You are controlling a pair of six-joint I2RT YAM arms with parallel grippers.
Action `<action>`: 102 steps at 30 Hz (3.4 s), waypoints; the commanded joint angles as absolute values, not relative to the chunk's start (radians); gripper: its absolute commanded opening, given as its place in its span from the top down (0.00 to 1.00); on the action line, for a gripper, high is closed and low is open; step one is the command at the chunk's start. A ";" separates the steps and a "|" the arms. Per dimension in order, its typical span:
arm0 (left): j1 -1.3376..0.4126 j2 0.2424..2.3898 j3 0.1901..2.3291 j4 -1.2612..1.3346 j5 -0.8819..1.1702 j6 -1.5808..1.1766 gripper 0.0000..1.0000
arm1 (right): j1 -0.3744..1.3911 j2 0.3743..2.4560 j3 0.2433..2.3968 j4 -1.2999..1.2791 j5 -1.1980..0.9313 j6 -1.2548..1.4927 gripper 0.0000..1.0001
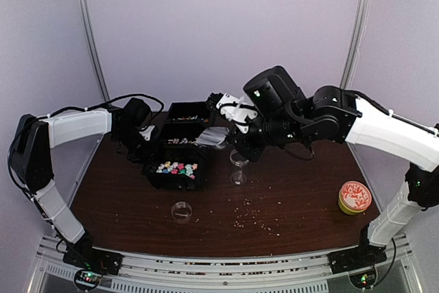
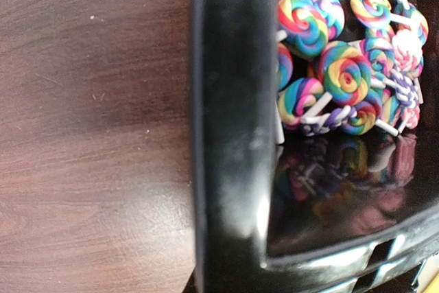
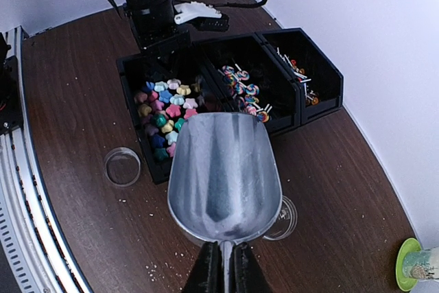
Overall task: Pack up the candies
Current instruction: Scoop the fake candies from the storage box.
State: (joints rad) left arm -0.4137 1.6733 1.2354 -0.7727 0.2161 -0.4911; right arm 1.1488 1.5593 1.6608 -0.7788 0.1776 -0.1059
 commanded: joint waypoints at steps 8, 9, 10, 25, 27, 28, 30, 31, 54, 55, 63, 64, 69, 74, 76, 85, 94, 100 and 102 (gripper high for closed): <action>-0.430 1.560 1.258 -0.659 0.202 -0.496 1.00 | 1.136 1.726 1.981 -1.011 0.188 -0.131 1.00; -0.430 1.561 1.245 -0.647 0.205 -0.494 1.00 | 1.136 1.742 2.009 -1.037 0.186 -0.133 1.00; -0.430 1.564 1.234 -0.637 0.210 -0.495 1.00 | 1.135 1.759 2.043 -1.058 0.183 -0.136 1.00; -0.439 1.596 1.218 -0.621 0.158 -0.473 1.00 | 1.154 1.953 2.251 -1.271 0.224 -0.158 1.00; -0.441 1.596 1.219 -0.621 0.155 -0.471 1.00 | 1.162 1.967 2.250 -1.269 0.216 -0.158 1.00; -0.443 1.595 1.219 -0.620 0.152 -0.470 1.00 | 1.166 1.976 2.249 -1.268 0.215 -0.156 1.00; -0.450 1.596 1.218 -0.622 0.132 -0.469 1.00 | 1.175 1.994 2.246 -1.264 0.215 -0.159 1.00; -0.454 1.597 1.219 -0.622 0.122 -0.468 1.00 | 1.177 2.005 2.246 -1.262 0.216 -0.159 1.00; -0.501 1.598 1.247 -0.646 0.016 -0.440 1.00 | 1.202 2.173 2.246 -1.170 0.180 -0.151 1.00; -0.503 1.596 1.248 -0.647 0.015 -0.439 1.00 | 1.202 2.179 2.248 -1.170 0.180 -0.154 1.00; -0.519 1.562 1.240 -0.614 0.006 -0.420 1.00 | 1.203 2.244 2.260 -1.154 0.164 -0.161 1.00; -0.521 1.557 1.238 -0.607 0.006 -0.416 1.00 | 1.201 2.252 2.261 -1.146 0.159 -0.159 1.00; -0.526 1.534 1.218 -0.570 0.034 -0.415 1.00 | 1.203 2.291 2.273 -1.094 0.146 -0.142 1.00; -0.525 1.525 1.208 -0.541 0.077 -0.418 1.00 | 1.202 2.320 2.233 -0.987 0.148 -0.124 1.00; -0.524 1.519 1.200 -0.524 0.103 -0.422 1.00 | 1.202 2.306 2.165 -0.912 0.151 -0.128 1.00; -0.504 1.498 1.166 -0.463 0.179 -0.444 1.00 | 1.201 2.257 1.902 -0.596 0.162 -0.135 1.00; -0.503 1.459 1.142 -0.410 0.228 -0.446 1.00 | 1.201 2.271 1.778 -0.380 0.182 -0.085 1.00; -0.488 1.464 1.149 -0.439 0.212 -0.455 1.00 | 1.200 2.215 1.625 -0.182 0.199 -0.088 1.00; -0.475 1.468 1.159 -0.470 0.187 -0.459 1.00 | 1.196 2.187 1.553 -0.099 0.200 -0.093 1.00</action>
